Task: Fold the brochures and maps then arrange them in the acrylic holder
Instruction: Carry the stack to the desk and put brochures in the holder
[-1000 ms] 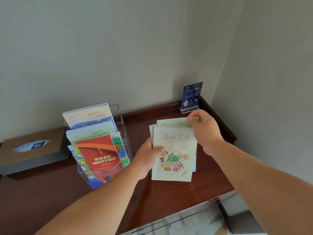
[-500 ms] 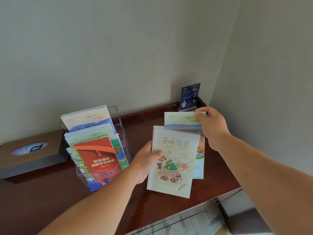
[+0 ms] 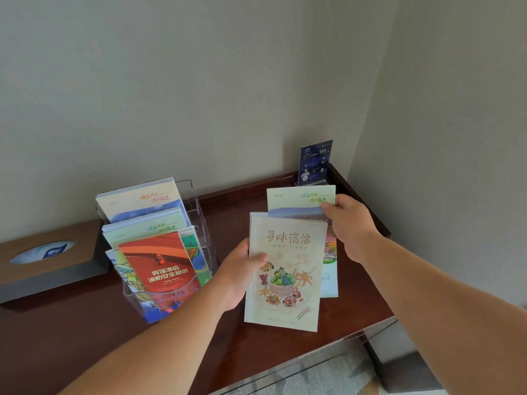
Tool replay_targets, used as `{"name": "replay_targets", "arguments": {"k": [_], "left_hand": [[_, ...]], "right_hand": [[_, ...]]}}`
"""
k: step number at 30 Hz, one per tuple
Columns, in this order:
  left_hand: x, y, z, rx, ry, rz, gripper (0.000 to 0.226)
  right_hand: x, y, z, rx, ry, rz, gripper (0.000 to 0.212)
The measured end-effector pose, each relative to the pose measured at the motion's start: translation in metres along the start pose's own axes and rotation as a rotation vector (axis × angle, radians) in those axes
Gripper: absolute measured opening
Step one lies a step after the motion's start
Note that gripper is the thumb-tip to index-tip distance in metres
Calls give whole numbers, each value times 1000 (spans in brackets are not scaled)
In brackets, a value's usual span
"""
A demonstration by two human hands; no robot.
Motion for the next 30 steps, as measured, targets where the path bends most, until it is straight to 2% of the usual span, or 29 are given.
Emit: {"name": "replay_targets", "arguments": {"k": [4,10,14,18,27,30], "left_hand": [[-1,-1,-3,19,-10,-3,36],[-2,18,-5,-20,12,-77,32],[-7,35,-15,49,-30,-179,33],[-15,36,-34,149,-88,-170,38],[-14,19,-43,139,-84,-73,40],[-13,20,-38,118,-65,-81,39]], "right_hand": [[-6,24,5,-60,5,-130,20],[-23,89,21,-54,49,-389,13],[-30,111,9,-51,-10,-432,13],[-32,91,-21,-14,-63,-372,13],[-22,-17,-71,-49,-314,-14,10],[-14,-30,-75,28,-319,0,28]]}}
Point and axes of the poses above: each hand's wrist, its own x-axis away from the middle knuckle, its own y-axis out of the back of the hand, z = x × y, the point moved 8 cm from there along -x, towards the middle knuckle, and after that the axes turned 7 degrees about -y, right-handed, at the moved point
